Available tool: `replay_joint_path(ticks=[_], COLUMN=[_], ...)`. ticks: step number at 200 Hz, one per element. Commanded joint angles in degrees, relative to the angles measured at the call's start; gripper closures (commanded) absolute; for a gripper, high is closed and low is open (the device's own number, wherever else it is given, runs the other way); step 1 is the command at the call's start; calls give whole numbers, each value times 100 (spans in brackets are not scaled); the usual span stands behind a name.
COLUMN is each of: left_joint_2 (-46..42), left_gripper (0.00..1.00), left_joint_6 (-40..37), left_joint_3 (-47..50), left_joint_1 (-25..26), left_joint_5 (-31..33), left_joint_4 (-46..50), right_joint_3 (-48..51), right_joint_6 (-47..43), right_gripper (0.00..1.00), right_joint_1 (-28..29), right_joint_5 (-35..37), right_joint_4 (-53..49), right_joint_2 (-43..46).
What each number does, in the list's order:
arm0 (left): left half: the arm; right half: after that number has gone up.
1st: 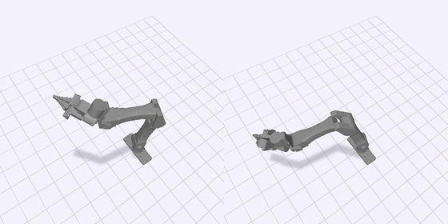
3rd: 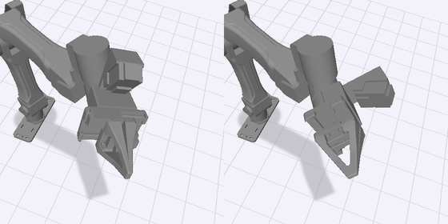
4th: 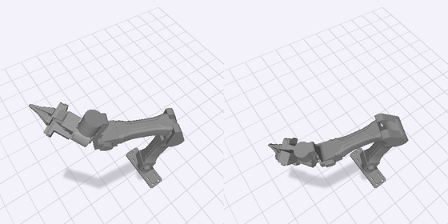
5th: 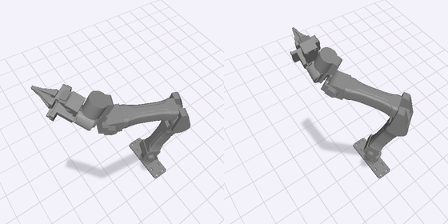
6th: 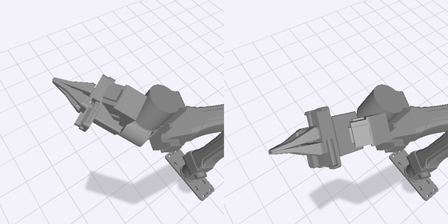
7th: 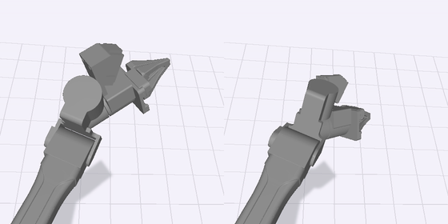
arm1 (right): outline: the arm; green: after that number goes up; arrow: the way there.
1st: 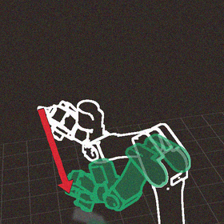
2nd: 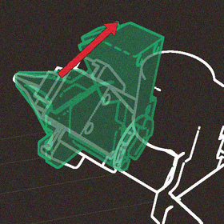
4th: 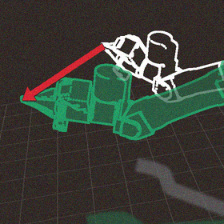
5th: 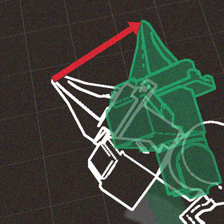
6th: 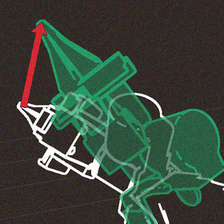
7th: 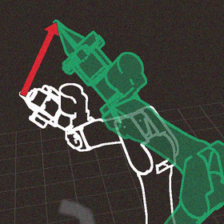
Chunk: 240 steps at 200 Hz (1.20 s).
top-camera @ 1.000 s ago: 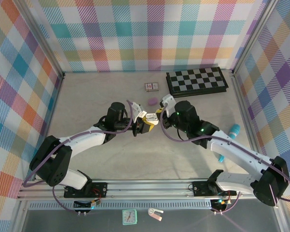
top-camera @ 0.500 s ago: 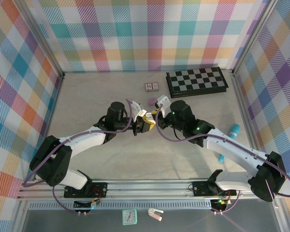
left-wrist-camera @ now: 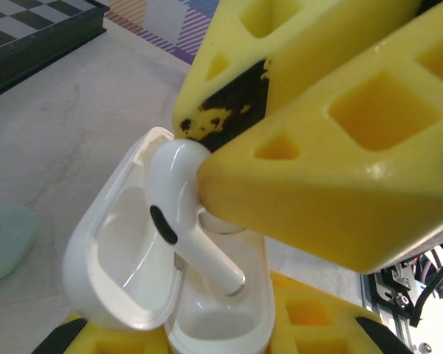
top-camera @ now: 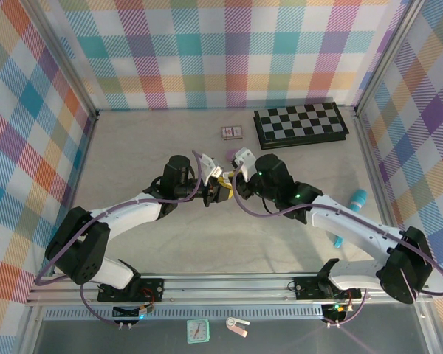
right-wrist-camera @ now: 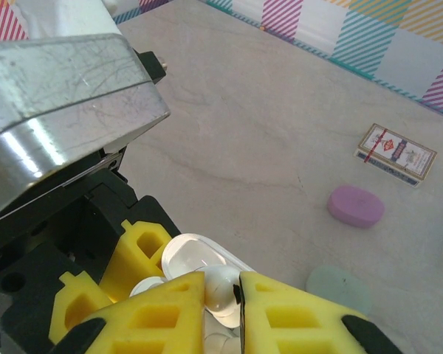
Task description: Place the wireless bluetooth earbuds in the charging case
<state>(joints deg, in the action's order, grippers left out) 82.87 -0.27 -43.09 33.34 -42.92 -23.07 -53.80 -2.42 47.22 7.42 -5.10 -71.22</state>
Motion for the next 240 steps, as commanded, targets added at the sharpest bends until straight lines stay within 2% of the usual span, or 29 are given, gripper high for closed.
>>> replay_joint_path(ticks=[1, 63, 180, 240], left_joint_2=[-80, -83, -101, -90], left_gripper=[94, 94, 94, 94], left_joint_6=[104, 158, 274, 203], left_joint_3=[-235, -261, -252, -190], left_joint_1=[39, 40, 32, 32], left_joint_5=[-135, 2, 189, 125], left_joint_4=[-288, -286, -373, -353], right_joint_3=[-215, -227, 70, 67], right_joint_6=[-99, -136, -169, -66], right_gripper=[82, 82, 82, 81], right_joint_1=[38, 68, 77, 77], right_joint_5=[-74, -201, -250, 372], right_joint_4=[205, 212, -62, 108], right_joint_2=[-80, -144, 385, 416])
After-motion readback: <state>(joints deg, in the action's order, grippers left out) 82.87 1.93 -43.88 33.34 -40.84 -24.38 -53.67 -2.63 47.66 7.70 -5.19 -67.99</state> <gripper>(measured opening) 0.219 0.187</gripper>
